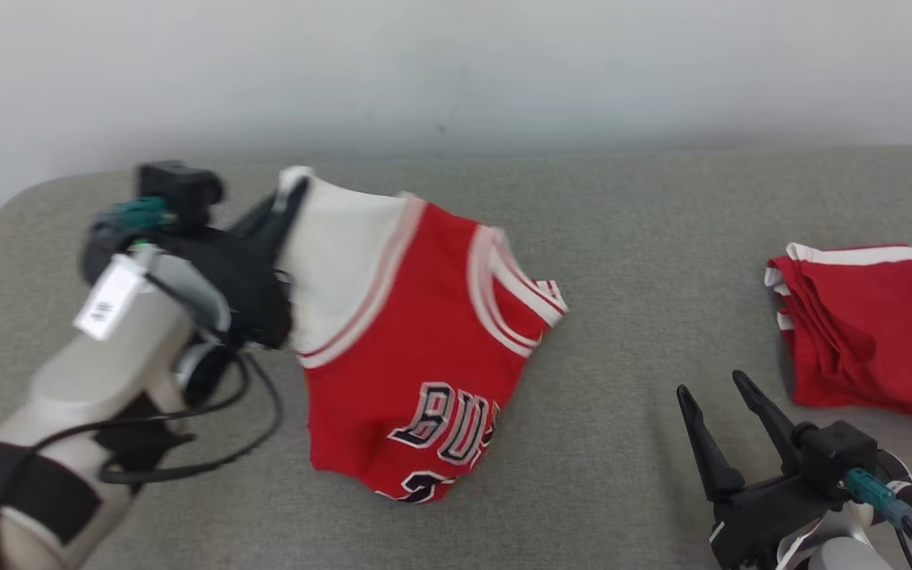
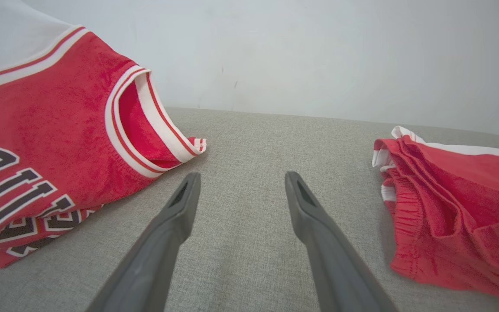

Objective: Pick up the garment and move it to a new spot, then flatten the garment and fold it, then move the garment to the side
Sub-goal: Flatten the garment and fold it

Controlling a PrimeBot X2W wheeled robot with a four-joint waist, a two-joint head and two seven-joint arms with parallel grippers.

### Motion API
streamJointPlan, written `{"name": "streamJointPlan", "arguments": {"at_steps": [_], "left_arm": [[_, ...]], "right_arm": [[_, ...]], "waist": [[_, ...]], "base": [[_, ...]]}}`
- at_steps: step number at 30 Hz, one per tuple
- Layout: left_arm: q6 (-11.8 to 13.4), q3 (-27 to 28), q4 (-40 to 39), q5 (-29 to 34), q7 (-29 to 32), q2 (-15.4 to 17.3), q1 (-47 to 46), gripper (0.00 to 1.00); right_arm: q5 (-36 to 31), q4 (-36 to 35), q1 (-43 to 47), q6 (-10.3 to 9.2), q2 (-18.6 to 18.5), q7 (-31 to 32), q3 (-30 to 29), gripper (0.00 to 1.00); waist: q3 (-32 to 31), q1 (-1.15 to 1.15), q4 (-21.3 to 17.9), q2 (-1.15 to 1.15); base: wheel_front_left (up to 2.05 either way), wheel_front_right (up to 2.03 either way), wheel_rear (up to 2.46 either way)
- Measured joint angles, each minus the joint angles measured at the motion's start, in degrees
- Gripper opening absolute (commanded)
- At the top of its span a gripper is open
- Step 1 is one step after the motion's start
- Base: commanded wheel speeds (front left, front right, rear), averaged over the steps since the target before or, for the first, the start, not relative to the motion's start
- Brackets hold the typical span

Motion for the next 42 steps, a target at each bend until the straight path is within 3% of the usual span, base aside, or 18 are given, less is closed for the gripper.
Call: {"name": "streamJointPlan", "arguments": {"at_steps": [11, 17, 25, 42], "left_arm": [[0.16, 2.89, 2.01, -0.93, -0.48, 8.02, 3.98, 0.00], [2.18, 4.36, 2.72, -0.92, -0.57, 12.07, 5.36, 0.00], [3.61, 4.91, 0.35, -1.36, -0.66, 12.14, 11.18, 0.00], [5.86, 9.23, -8.61, -1.33, -0.67, 9.84, 11.59, 0.00]], "right_arm": [[-0.01, 0.54, 0.70, 1.34, 2.27, 0.00, 3.00, 1.00], [-0.02, 1.60, 0.66, 2.11, 3.31, 0.00, 5.05, 1.00], [-0.04, 5.88, -5.02, 3.81, 7.28, 2.66, 10.13, 1.00], [0.69, 24.96, -23.40, 4.60, 7.14, 10.94, 10.11, 1.00]], "waist": [[-2.15, 0.00, 4.70, -0.01], [-2.86, 0.00, 7.19, -0.01], [-3.01, -0.01, 9.22, -0.01], [-0.05, 0.01, 13.63, 0.00]], "base": [[0.00, 0.00, 0.00], [0.00, 0.00, 0.00], [0.00, 0.00, 0.00], [0.00, 0.00, 0.00]]}}
